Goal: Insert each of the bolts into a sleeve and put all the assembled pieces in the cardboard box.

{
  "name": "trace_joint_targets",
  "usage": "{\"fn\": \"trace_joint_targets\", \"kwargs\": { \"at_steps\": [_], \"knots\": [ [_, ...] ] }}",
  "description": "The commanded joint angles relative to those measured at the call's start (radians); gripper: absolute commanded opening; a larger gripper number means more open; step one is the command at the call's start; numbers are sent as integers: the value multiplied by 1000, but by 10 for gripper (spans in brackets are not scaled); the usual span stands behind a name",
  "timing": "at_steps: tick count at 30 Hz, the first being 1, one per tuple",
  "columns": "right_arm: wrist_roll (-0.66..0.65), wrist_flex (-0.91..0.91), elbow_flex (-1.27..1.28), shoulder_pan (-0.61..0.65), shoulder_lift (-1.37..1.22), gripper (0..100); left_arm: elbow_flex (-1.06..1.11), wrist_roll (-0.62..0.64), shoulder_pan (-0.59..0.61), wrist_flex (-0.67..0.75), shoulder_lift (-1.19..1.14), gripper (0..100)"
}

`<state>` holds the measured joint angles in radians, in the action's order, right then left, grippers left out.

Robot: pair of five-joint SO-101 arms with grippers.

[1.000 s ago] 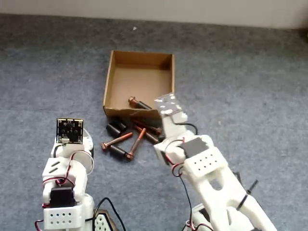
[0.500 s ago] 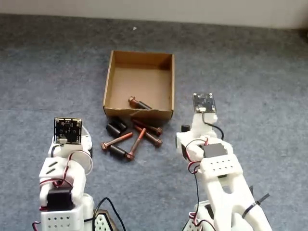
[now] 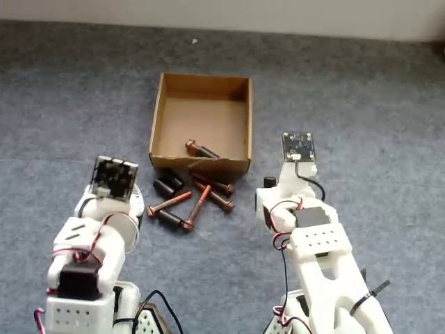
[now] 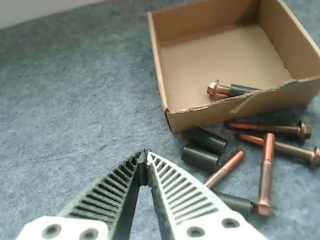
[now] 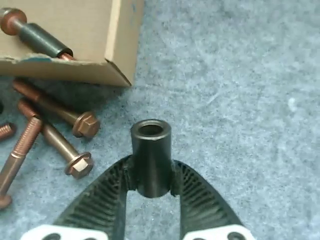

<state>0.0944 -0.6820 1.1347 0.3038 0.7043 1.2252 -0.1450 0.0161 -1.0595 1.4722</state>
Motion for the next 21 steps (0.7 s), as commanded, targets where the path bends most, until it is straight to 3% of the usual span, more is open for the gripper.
{"fn": "trace_joint_targets", "kwargs": {
  "at_steps": [1, 5, 11, 14, 21],
  "knots": [
    [8, 21, -8, -16, 28, 5, -107, -41, -68, -3, -211, 49],
    [5, 21, -8, -16, 28, 5, -177, -46, -93, -3, -420, 135],
    [5, 21, -8, -16, 27, 5, -251, -198, -93, 0, -634, 137],
    [5, 21, -8, -16, 27, 5, -280, -195, -99, 2, -700, 137],
    [6, 21, -8, -22, 27, 5, -335, -195, -242, 5, -800, 139]
  ]
}}
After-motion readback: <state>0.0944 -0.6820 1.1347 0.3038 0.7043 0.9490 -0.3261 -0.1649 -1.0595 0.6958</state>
